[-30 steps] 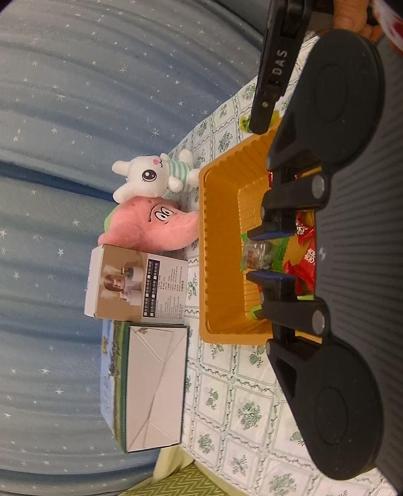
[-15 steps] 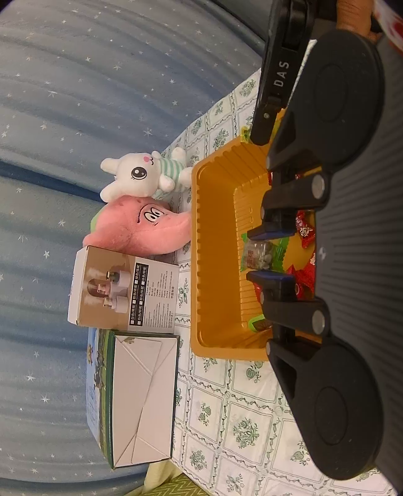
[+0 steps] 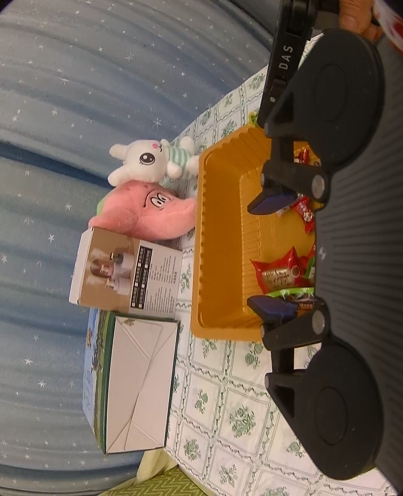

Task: Organize snacks
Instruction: 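Carry both held packets over the orange tray and lower them inside, then open both tools to release the packets into the tray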

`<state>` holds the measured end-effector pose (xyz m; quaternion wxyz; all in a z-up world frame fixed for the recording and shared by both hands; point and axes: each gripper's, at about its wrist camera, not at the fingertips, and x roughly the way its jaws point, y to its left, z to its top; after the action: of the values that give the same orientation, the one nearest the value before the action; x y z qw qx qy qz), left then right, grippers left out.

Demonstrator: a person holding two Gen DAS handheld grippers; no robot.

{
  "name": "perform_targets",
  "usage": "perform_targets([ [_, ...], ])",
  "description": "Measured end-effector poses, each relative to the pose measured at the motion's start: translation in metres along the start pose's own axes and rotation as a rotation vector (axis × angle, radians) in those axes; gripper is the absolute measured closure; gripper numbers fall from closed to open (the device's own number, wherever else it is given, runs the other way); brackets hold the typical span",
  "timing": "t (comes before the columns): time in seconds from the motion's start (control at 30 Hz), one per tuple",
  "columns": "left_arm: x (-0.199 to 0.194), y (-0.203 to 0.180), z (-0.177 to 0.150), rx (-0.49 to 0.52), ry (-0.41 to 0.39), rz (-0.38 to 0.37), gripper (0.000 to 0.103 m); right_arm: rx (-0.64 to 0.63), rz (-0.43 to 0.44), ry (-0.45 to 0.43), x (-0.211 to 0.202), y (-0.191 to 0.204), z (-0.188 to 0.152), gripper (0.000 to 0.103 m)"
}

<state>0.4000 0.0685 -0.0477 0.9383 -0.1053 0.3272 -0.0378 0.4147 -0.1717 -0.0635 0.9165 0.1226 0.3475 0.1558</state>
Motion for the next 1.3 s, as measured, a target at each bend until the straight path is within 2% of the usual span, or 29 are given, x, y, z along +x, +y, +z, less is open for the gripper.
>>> perform_targets([
  [0.13, -0.001, -0.002, -0.001, 0.013, -0.001, 0.005, 0.045, 0.005, 0.005, 0.002, 0.002, 0.0, 0.0, 0.082],
  [0.3, -0.002, -0.003, -0.002, 0.024, 0.001, 0.007, 0.045, 0.008, 0.019, -0.007, 0.002, 0.002, 0.0, 0.082],
  [0.43, -0.003, -0.002, -0.003, 0.03, 0.003, 0.012, 0.043, 0.087, 0.026, -0.009, 0.004, -0.008, 0.001, 0.079],
  [0.47, -0.003, -0.001, -0.003, 0.032, 0.004, 0.013, 0.043, 0.105, 0.023, -0.012, 0.003, -0.011, 0.002, 0.065],
  [0.5, -0.003, -0.001, -0.004, 0.035, 0.004, 0.014, 0.043, 0.116, 0.019, -0.021, 0.002, -0.014, 0.003, 0.045],
  [0.53, -0.003, -0.001, -0.004, 0.038, 0.003, 0.016, 0.042, 0.125, 0.013, -0.036, -0.001, -0.016, 0.003, 0.039],
  [0.57, -0.003, -0.001, -0.004, 0.039, 0.004, 0.018, 0.042, 0.129, 0.012, -0.049, -0.003, -0.017, 0.004, 0.038],
  [1.07, -0.007, -0.006, -0.007, 0.071, -0.001, 0.028, 0.039, 0.118, -0.009, -0.058, -0.011, -0.021, 0.006, 0.038],
  [1.2, -0.013, -0.008, -0.01, 0.085, -0.004, 0.031, 0.036, 0.106, -0.019, -0.067, -0.018, -0.022, 0.004, 0.038],
  [1.3, -0.019, -0.011, -0.013, 0.103, -0.012, 0.034, 0.028, 0.083, -0.039, -0.077, -0.026, -0.021, 0.0, 0.038],
])
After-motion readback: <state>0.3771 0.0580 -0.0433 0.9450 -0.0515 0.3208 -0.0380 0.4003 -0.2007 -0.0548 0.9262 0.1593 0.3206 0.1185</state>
